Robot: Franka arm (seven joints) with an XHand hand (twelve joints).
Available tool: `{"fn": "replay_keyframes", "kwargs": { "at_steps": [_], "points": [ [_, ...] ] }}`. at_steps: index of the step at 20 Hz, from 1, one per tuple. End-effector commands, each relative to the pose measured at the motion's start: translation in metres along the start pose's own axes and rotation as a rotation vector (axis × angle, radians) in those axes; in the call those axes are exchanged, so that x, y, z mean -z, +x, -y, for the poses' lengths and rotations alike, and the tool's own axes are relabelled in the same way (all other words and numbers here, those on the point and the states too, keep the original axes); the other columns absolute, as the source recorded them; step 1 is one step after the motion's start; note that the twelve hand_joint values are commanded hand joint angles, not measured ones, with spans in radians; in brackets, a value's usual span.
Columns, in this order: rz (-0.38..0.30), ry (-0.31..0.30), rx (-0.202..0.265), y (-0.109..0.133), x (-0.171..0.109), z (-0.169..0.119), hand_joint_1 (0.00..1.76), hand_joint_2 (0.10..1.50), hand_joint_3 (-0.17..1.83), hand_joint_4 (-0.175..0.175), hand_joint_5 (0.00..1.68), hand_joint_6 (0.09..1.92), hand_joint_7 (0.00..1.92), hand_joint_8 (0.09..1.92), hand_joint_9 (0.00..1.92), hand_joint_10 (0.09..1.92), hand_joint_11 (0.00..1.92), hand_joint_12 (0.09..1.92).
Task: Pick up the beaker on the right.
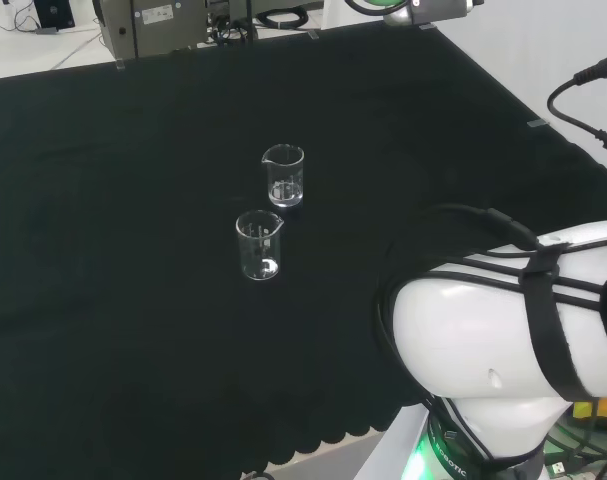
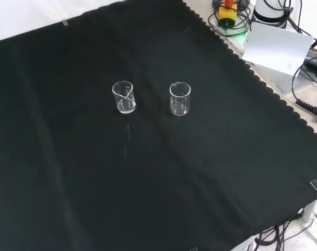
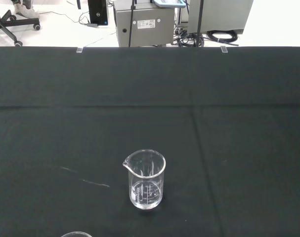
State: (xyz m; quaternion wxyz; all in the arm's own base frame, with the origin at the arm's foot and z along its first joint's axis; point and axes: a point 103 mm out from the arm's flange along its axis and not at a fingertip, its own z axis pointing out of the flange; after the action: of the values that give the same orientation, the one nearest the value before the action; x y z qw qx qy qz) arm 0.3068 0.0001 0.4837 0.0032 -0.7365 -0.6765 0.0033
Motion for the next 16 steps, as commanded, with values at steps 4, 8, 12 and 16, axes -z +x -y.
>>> {"fn": "replay_keyframes", "kwargs": {
  "at_steps": [4,8,12,16],
  "points": [
    [0.010,-0.009,-0.001,-0.001,0.000,-0.001,0.00,1.22,0.39,-0.009,0.34,0.16,0.03,0.49,0.12,0.59,0.00,1.21],
    [0.008,-0.004,-0.005,-0.002,-0.001,-0.002,0.00,1.24,0.35,-0.009,0.36,0.11,0.04,0.48,0.13,0.59,0.00,1.22],
    [-0.005,0.009,-0.021,-0.011,-0.010,-0.010,0.00,1.25,0.34,-0.008,0.37,0.09,0.05,0.48,0.13,0.59,0.00,1.21],
    [-0.029,0.028,-0.046,-0.028,-0.030,-0.018,0.00,1.25,0.33,-0.008,0.37,0.09,0.07,0.49,0.15,0.59,0.00,1.21]
  ]
}}
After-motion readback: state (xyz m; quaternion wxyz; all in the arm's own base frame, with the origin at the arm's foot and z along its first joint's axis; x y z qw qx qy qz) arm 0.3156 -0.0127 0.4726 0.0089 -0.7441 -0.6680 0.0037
